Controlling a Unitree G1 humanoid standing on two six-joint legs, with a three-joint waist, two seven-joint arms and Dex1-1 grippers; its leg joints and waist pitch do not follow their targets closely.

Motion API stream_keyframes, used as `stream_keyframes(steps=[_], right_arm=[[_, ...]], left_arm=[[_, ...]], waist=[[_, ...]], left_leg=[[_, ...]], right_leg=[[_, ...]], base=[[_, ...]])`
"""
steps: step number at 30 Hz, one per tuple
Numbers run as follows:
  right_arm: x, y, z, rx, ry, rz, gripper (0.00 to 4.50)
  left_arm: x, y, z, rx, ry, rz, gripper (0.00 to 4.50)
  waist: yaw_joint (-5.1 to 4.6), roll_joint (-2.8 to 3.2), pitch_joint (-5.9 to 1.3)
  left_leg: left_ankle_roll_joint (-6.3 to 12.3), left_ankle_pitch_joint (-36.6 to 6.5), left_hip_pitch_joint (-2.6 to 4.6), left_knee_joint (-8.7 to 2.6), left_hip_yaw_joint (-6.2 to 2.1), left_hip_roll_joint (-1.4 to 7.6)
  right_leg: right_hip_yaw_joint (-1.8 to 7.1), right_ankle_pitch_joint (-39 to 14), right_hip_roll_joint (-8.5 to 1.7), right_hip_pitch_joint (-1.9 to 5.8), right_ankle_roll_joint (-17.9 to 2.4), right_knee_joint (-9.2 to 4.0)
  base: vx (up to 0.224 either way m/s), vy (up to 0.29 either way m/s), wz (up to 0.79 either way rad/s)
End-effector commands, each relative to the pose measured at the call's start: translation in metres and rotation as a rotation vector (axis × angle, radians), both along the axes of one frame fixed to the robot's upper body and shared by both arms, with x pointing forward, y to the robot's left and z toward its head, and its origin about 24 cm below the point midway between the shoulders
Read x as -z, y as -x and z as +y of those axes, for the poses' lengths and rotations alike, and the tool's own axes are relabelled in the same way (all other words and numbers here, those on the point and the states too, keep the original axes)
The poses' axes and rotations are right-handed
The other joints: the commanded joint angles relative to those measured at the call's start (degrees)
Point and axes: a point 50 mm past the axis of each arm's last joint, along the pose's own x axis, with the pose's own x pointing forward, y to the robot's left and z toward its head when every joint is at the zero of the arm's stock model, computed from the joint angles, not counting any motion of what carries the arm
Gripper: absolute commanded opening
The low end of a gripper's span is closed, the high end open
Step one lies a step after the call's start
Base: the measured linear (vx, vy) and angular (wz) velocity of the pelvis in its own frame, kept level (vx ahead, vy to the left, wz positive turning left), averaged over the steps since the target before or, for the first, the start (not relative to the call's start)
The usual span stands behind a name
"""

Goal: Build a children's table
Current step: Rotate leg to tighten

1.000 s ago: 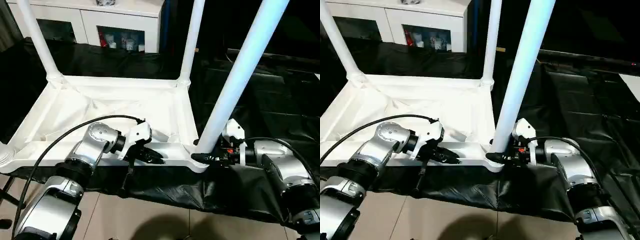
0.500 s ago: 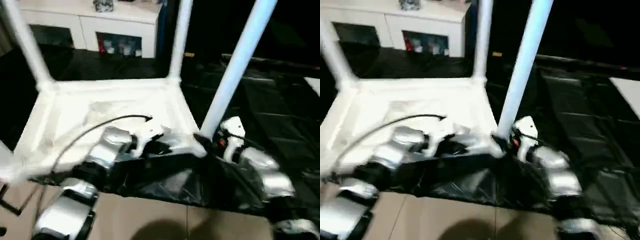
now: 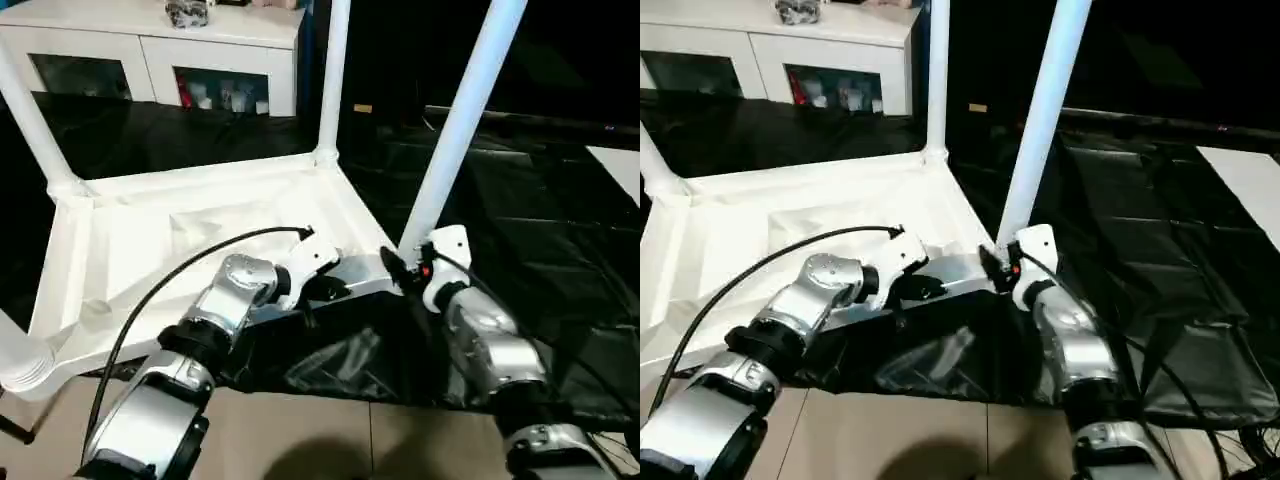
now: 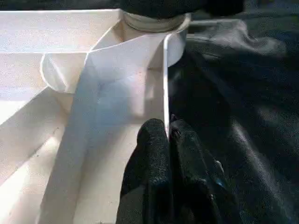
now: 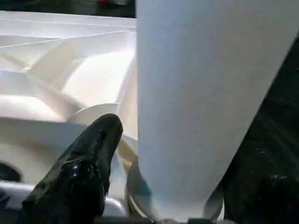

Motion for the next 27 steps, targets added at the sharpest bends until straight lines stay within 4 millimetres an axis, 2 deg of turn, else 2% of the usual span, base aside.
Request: stream_keyframes(steps=[1, 3, 4, 6, 7, 8, 9, 10, 12, 14, 18, 21, 23, 25, 27], right_arm=[[0.009, 0.014, 0.026, -0.249, -0.031, 0.073, 3.5], [0.006, 0.016, 0.018, -0.301, -0.015, 0.073, 3.5], [0.004, 0.019, 0.01, -0.347, -0.005, 0.08, 3.5], [0.001, 0.021, 0.003, -0.402, 0.008, 0.084, 3.5], [-0.003, 0.023, -0.006, -0.469, 0.022, 0.097, 3.5], [-0.004, 0.024, -0.009, -0.489, 0.027, 0.102, 3.5], [-0.005, 0.024, -0.011, -0.504, 0.031, 0.106, 3.5], [-0.007, 0.025, -0.016, -0.561, 0.049, 0.124, 3.36], [-0.007, 0.026, -0.017, -0.58, 0.053, 0.133, 3.26], [-0.008, 0.027, -0.019, -0.617, 0.06, 0.148, 3.15], [-0.01, 0.03, -0.02, -0.703, 0.062, 0.188, 2.82], [-0.011, 0.031, -0.019, -0.717, 0.054, 0.192, 2.67], [-0.012, 0.032, -0.017, -0.737, 0.036, 0.203, 2.59], [-0.01, 0.034, -0.015, -0.744, 0.017, 0.213, 2.58], [-0.006, 0.036, -0.013, -0.721, -0.009, 0.22, 2.56]], left_arm=[[-0.004, 0.008, -0.017, 0.134, 0.047, 0.019, 0.0], [-0.005, 0.009, -0.011, 0.166, 0.054, 0.024, 0.0], [-0.006, 0.01, -0.006, 0.19, 0.056, 0.03, 0.0], [-0.008, 0.01, 0.0, 0.222, 0.059, 0.03, 0.0], [-0.011, 0.011, 0.008, 0.26, 0.066, 0.035, 0.0], [-0.012, 0.012, 0.01, 0.27, 0.069, 0.036, 0.0], [-0.013, 0.012, 0.011, 0.278, 0.071, 0.038, 0.0], [-0.016, 0.013, 0.017, 0.31, 0.075, 0.048, 0.0], [-0.017, 0.014, 0.018, 0.325, 0.074, 0.055, 0.0], [-0.018, 0.015, 0.022, 0.352, 0.073, 0.065, 0.0], [-0.02, 0.016, 0.029, 0.377, 0.066, 0.081, 0.0], [-0.021, 0.016, 0.032, 0.381, 0.064, 0.087, 0.0], [-0.021, 0.016, 0.034, 0.388, 0.062, 0.093, 0.0], [-0.021, 0.016, 0.035, 0.379, 0.063, 0.097, 0.0], [-0.019, 0.015, 0.035, 0.354, 0.05, 0.102, 0.0]], waist=[[0.22, -0.05, -2.17], [0.44, -0.09, -2.36], [0.55, -0.17, -2.54], [0.73, -0.32, -2.68], [0.84, -0.19, -2.75], [0.95, -0.36, -2.85], [1.09, -0.22, -2.97], [1.47, -0.38, -3.13], [1.65, -0.37, -3.26], [1.74, -0.5, -3.36], [2.42, -0.28, -3.04], [2.97, -0.27, -2.62], [3.33, -0.37, -2.36], [3.44, -0.35, -2.33], [3.47, -0.37, -2.37]], left_leg=[[5.45, -17.83, -0.78, -5.13, 0.62, 0.79], [5.95, -14.81, -0.95, -4.9, 0.81, 0.87], [6.38, -13.64, -0.62, -4.71, 1.0, 0.97], [7.23, -11.14, -0.82, -4.38, 1.28, 0.85], [7.78, -9.18, -0.98, -4.26, 1.25, 1.03], [8.13, -8.0, -1.12, -4.13, 1.3, 1.05], [8.53, -6.67, -1.12, -4.03, 1.37, 1.04], [9.62, -3.2, -0.98, -3.87, 1.53, 1.14], [10.09, -1.15, -1.17, -3.75, 1.5, 1.14], [10.87, 0.32, -1.0, -3.56, 1.66, 1.19], [10.75, -1.22, -0.83, -3.57, 2.1, 1.62], [8.06, -5.62, -0.73, -3.78, 2.33, 1.74], [5.54, -8.78, -0.61, -3.98, 2.34, 1.61], [4.67, -9.76, -0.54, -4.04, 2.31, 1.55], [4.36, -8.81, -0.58, -4.07, 2.24, 1.53]], right_leg=[[1.94, -21.47, -2.96, 2.26, -9.73, -3.99], [2.04, -18.81, -3.03, 2.51, -11.25, -3.52], [2.06, -17.42, -2.97, 2.37, -12.39, -3.31], [2.26, -14.46, -2.91, 2.46, -13.62, -2.88], [2.34, -11.39, -3.02, 2.59, -14.81, -2.33], [2.31, -9.75, -3.02, 2.85, -15.25, -2.09], [2.32, -7.87, -3.02, 2.89, -15.74, -1.77], [2.3, -2.38, -2.86, 2.96, -17.19, -1.06], [2.25, 0.36, -2.88, 3.29, -17.8, -0.51], [2.21, 2.93, -2.8, 3.24, -18.52, -0.11], [2.05, 0.6, -2.7, 2.97, -18.55, -0.25], [2.16, -6.16, -2.76, 2.68, -16.95, -0.86], [2.25, -11.8, -2.76, 2.52, -14.96, -1.36], [2.31, -13.87, -2.75, 2.43, -13.93, -1.58], [2.35, -13.48, -2.71, 2.45, -13.53, -1.5]], base=[[0.0, 0.0, 0.0], [0.028, -0.017, 0.03], [0.056, -0.035, 0.07], [0.065, -0.038, 0.09], [0.067, -0.036, 0.09], [0.066, -0.036, 0.05], [0.062, -0.036, 0.01], [0.062, -0.036, 0.01], [0.027, -0.014, 0.0], [0.0, 0.0, 0.0], [0.0, 0.0, 0.0], [0.0, 0.0, 0.0], [0.0, 0.0, 0.0], [0.0, 0.0, 0.0], [0.0, 0.0, 0.0]])
